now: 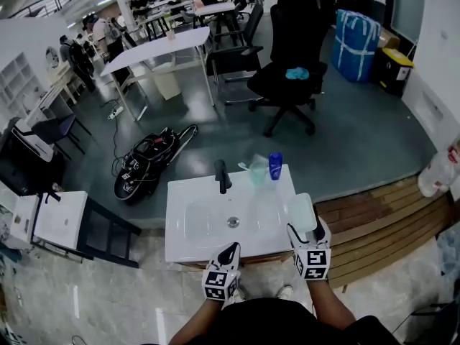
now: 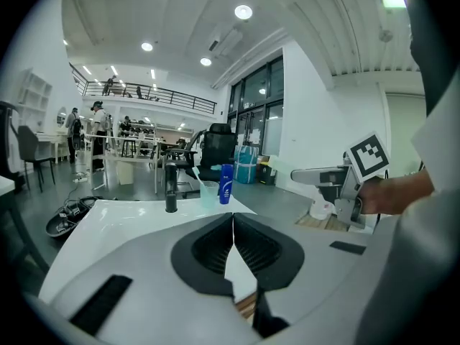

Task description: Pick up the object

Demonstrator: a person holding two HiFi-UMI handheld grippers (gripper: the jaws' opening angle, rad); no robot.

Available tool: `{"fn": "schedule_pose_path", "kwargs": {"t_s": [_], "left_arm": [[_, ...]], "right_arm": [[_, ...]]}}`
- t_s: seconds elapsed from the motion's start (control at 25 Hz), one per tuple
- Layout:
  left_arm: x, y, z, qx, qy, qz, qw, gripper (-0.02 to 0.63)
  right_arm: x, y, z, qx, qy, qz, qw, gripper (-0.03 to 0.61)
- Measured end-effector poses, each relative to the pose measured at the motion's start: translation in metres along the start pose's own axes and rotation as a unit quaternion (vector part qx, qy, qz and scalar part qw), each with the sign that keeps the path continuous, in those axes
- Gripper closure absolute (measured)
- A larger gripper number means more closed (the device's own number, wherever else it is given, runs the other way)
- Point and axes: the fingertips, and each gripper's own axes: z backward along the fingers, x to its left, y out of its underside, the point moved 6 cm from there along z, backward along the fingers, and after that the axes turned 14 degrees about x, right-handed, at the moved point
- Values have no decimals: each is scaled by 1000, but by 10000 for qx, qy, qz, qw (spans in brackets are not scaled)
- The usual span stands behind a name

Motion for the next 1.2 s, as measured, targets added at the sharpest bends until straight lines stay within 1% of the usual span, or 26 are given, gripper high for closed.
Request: {"fn": "schedule_pose_path", "kwargs": {"t_s": [0.32, 0.48, 1.2], "left_arm": [[2, 0, 1, -20, -20, -10, 10000, 592], [3, 0, 1, -14, -16, -9, 10000, 592], [10, 2, 4, -25, -64, 27, 10000, 592]], "right_arm": [[3, -15, 6, -202, 72, 96, 9997, 169], [5, -21, 8, -285, 26, 20, 9996, 169], [13, -27, 7, -387, 10, 47, 9992, 172]]}}
